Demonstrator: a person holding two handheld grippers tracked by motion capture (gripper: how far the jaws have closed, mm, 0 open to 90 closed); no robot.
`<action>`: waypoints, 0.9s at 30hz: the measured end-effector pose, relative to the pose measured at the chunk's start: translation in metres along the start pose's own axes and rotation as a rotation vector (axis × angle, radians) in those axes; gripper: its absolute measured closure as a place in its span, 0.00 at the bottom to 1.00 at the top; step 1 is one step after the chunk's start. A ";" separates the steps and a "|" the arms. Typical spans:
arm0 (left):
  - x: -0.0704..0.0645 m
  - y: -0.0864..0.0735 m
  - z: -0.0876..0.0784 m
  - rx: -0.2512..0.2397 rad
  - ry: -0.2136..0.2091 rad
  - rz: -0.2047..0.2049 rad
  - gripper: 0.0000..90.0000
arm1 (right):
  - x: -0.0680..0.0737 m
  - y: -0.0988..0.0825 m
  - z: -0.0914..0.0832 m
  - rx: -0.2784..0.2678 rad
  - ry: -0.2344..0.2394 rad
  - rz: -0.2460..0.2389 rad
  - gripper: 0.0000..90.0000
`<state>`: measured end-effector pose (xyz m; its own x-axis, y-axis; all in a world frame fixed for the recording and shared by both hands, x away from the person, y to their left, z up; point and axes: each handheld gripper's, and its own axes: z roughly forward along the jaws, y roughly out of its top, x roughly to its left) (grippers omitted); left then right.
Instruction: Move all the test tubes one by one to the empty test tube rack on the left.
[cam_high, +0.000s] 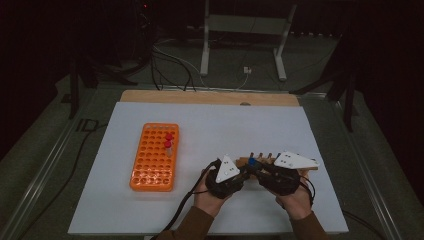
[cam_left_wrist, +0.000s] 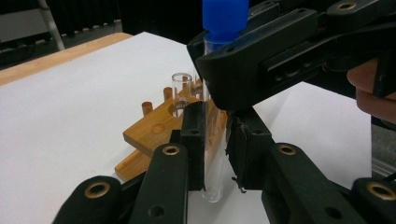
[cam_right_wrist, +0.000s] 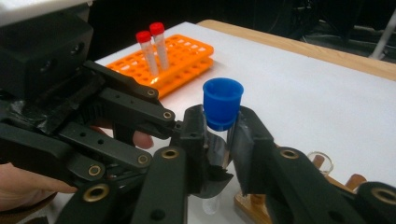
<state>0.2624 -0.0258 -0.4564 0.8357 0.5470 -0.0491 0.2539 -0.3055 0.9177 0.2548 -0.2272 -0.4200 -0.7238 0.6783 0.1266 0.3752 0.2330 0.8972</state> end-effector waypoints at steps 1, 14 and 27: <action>0.001 0.000 0.000 0.000 0.005 -0.002 0.86 | -0.001 0.001 -0.001 -0.014 0.016 0.002 0.69; 0.022 -0.006 -0.022 -0.024 0.071 -0.043 0.86 | -0.013 0.002 -0.012 -0.065 -0.047 0.009 0.12; 0.053 -0.018 -0.057 -0.033 0.171 -0.079 0.86 | -0.022 0.000 -0.020 -0.070 -0.094 0.013 0.00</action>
<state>0.2744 0.0532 -0.4531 0.7180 0.6938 -0.0561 0.2968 -0.2322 0.9263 0.2595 -0.2558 -0.4145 -0.6601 0.7443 0.1010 0.3402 0.1764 0.9237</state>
